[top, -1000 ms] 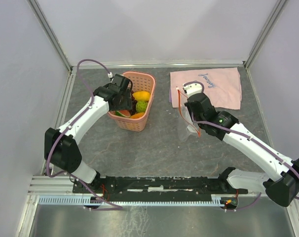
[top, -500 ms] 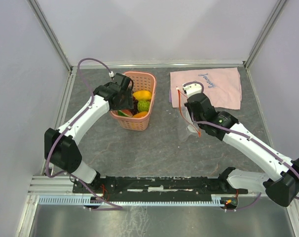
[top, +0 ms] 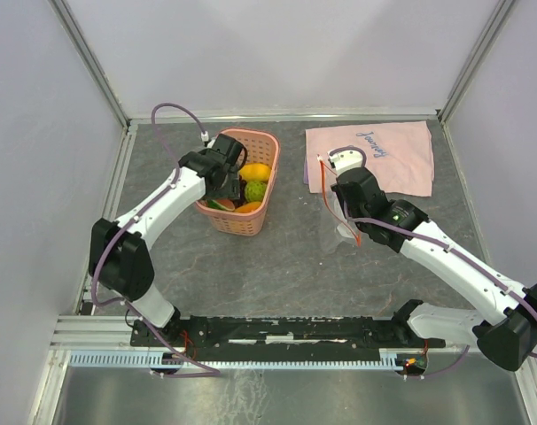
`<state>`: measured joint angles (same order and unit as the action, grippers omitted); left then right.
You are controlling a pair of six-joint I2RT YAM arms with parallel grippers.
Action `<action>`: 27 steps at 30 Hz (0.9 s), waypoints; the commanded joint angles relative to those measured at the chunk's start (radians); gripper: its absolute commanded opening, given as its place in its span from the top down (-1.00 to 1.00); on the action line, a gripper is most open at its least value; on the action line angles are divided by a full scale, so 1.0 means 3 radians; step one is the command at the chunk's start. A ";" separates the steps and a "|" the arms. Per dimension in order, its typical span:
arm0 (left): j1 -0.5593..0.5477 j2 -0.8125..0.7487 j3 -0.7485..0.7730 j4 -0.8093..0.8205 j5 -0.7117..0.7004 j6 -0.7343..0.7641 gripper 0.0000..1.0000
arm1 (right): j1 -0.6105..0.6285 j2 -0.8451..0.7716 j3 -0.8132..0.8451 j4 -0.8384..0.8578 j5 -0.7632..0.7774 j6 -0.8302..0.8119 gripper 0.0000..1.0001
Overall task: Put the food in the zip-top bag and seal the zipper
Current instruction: Pick up the fake fruit from the bin.
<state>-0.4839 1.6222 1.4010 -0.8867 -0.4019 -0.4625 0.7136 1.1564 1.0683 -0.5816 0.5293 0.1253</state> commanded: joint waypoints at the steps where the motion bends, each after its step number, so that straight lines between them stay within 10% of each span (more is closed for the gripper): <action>1: -0.0011 0.0024 -0.0103 0.0059 -0.0177 -0.0173 -0.51 | 0.0023 -0.0066 -0.0006 0.0154 0.0046 -0.0012 0.96; 27: -0.0003 -0.0208 -0.0913 0.0899 -0.0195 -0.0731 -0.35 | 0.0024 -0.0071 -0.0005 0.0159 0.0000 -0.0003 0.95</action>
<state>-0.4858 1.5963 1.1343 -0.6689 -0.4408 -0.6174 0.7136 1.1564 1.0622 -0.5682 0.5270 0.1253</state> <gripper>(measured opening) 0.715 0.029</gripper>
